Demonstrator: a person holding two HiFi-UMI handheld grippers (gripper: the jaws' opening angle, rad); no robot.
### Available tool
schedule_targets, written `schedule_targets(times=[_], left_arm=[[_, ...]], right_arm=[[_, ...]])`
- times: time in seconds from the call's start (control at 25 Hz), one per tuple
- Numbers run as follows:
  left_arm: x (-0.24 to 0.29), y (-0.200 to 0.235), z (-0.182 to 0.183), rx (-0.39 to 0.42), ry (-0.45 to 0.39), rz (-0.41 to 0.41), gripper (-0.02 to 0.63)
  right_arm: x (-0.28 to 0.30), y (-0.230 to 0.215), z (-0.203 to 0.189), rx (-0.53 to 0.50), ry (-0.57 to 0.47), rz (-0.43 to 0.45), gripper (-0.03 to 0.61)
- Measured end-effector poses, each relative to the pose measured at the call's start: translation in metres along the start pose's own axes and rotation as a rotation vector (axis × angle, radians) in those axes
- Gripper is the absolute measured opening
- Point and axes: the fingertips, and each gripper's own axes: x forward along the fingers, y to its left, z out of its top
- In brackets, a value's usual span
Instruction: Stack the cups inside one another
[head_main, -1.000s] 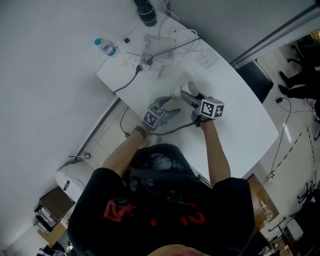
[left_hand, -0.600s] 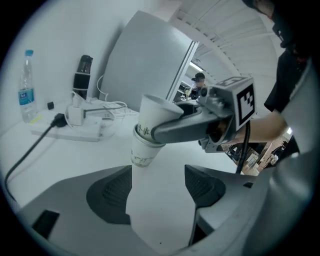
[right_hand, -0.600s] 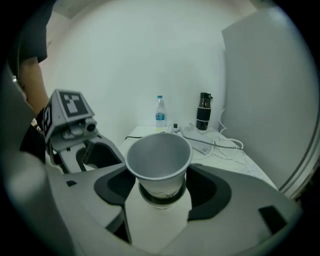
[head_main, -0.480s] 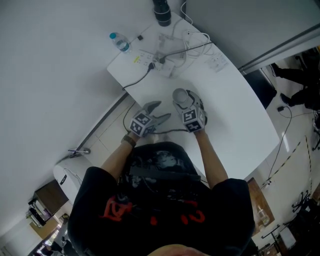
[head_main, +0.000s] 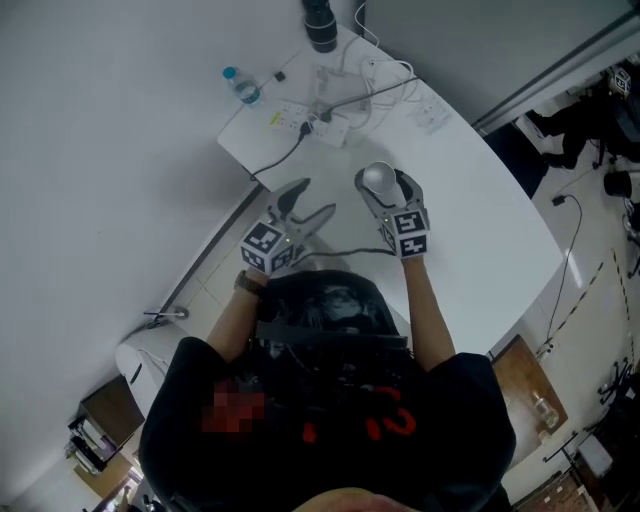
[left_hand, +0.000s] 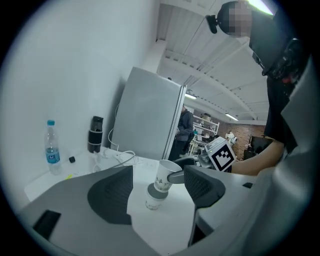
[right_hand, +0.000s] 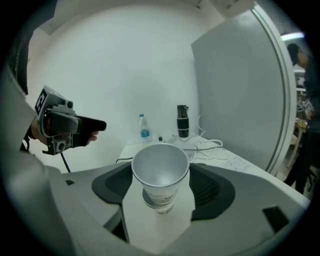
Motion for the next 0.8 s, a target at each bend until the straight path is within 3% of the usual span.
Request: schedule_targets(times=[0.12, 0.36, 0.64, 0.76, 0.8], left_arm=[[0.006, -0.012, 0.019, 0.019, -0.026, -0.044, 0.322], [0.018, -0.018, 0.018, -0.023, -0.040, -0.053, 0.311], [-0.003, -0.018, 0.019, -0.028, -0.073, 0.004, 0.310], [-0.012, -0.014, 0.013, -0.037, -0.073, 0.028, 0.310], [-0.016, -0.013, 0.013, -0.036, -0.073, 0.034, 0.310]], right_arm=[[-0.016, 0.003, 0.010, 0.029, -0.040, -0.007, 0.364], [0.012, -0.012, -0.012, 0.098, -0.022, 0.002, 0.334], [0.008, 0.001, 0.045, 0.035, -0.165, 0.039, 0.334], [0.025, -0.001, 0.011, -0.025, -0.080, 0.018, 0.344], [0.024, 0.000, -0.002, -0.024, -0.057, 0.022, 0.406]])
